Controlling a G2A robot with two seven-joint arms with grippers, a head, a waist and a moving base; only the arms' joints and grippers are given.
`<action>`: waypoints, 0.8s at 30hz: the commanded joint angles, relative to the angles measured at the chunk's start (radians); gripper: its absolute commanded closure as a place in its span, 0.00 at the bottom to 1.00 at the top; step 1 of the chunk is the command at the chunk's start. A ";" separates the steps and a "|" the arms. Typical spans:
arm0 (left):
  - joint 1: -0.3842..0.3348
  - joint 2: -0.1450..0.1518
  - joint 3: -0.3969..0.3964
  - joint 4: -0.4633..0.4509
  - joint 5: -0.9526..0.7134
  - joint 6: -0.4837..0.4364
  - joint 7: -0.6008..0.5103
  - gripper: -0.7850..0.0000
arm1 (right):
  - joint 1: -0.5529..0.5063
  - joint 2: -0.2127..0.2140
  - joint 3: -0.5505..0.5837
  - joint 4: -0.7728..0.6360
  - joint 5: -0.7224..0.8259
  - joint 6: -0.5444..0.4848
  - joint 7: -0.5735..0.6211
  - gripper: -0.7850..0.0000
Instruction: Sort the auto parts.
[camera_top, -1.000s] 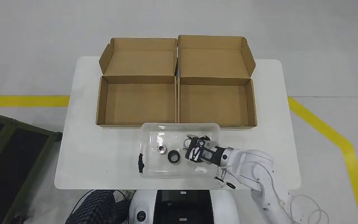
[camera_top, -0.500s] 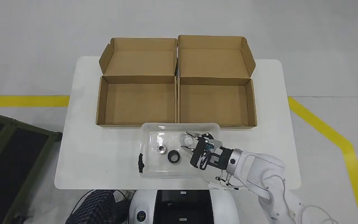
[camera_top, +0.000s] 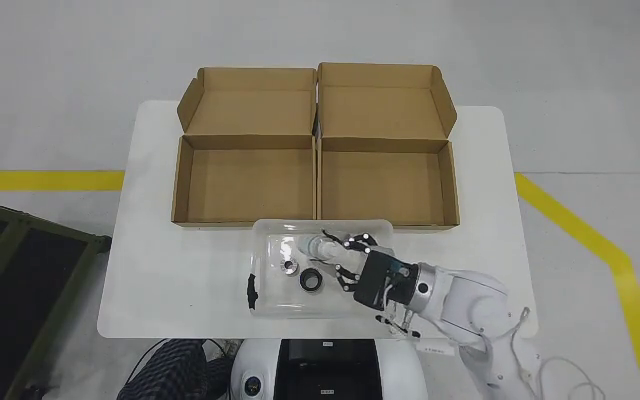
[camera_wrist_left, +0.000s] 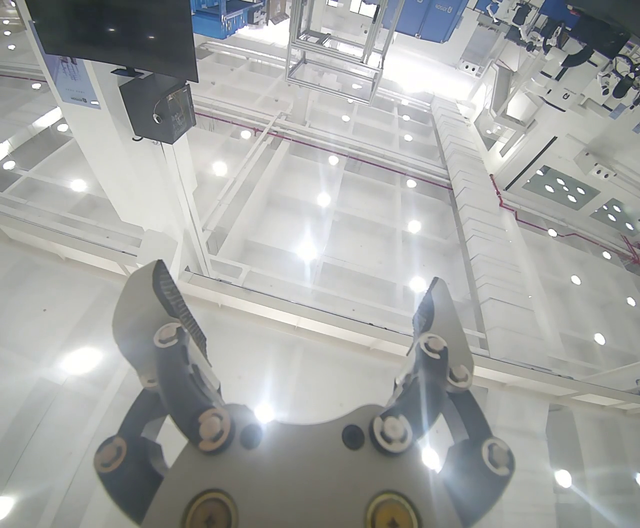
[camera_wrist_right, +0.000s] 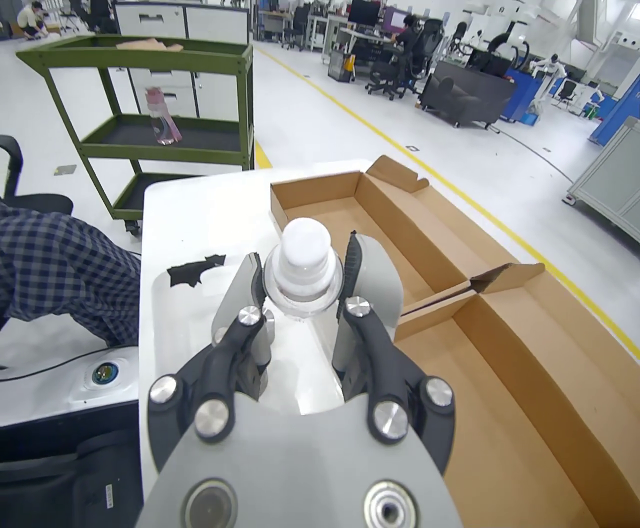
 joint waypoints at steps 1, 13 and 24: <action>0.000 0.000 0.000 0.000 0.000 0.000 0.000 0.00 | 0.007 0.001 0.006 -0.006 0.017 0.007 -0.016 1.00; 0.000 0.000 0.000 0.000 0.000 0.000 0.000 0.00 | 0.028 0.007 0.084 -0.057 0.141 0.044 -0.119 1.00; 0.000 0.000 0.000 0.000 0.000 0.000 0.000 0.00 | 0.026 0.017 0.166 -0.110 0.215 0.035 -0.192 1.00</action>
